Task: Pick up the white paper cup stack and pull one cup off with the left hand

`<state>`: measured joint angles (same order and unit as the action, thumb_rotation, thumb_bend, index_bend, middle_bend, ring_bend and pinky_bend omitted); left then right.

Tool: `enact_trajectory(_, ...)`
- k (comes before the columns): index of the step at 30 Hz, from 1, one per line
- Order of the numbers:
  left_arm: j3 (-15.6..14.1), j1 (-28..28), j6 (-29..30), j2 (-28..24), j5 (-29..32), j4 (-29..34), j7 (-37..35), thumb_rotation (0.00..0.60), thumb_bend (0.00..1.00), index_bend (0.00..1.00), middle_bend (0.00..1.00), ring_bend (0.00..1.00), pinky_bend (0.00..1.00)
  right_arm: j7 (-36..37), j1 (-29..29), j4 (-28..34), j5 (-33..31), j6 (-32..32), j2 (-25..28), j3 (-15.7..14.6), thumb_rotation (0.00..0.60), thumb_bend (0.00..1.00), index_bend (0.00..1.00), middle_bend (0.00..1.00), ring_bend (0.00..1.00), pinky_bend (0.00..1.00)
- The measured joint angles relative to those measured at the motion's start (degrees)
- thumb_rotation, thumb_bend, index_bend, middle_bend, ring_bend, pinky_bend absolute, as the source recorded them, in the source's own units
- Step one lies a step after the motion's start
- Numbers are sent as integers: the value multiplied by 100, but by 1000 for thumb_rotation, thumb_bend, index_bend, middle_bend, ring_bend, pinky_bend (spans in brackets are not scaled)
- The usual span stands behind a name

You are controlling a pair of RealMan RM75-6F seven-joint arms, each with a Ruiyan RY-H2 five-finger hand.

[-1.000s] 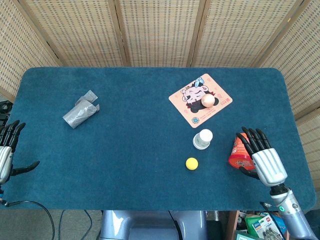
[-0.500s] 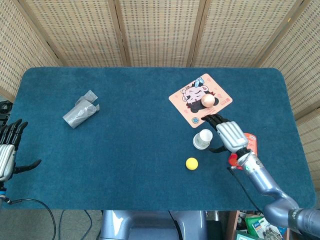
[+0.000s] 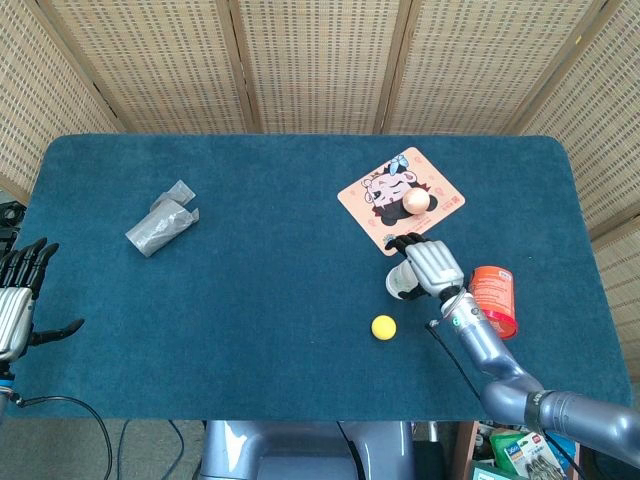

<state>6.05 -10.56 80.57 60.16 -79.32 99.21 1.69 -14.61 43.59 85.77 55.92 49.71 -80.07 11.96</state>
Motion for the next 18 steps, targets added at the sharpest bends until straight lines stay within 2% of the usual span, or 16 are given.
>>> enact_trajectory(7,7,-8,-35,-3,24,-18,-22,600,0,0,0,0,0,-150,74,-215,-174,-58,-132,-68,600,229,372,395,267,399)
enact_trajectory(18,2,-29,-76,19,22,-38,-11,600,0,0,0,0,0,49,56,-333,-101,-61,-202,-57,600,311,454,507,383,549)
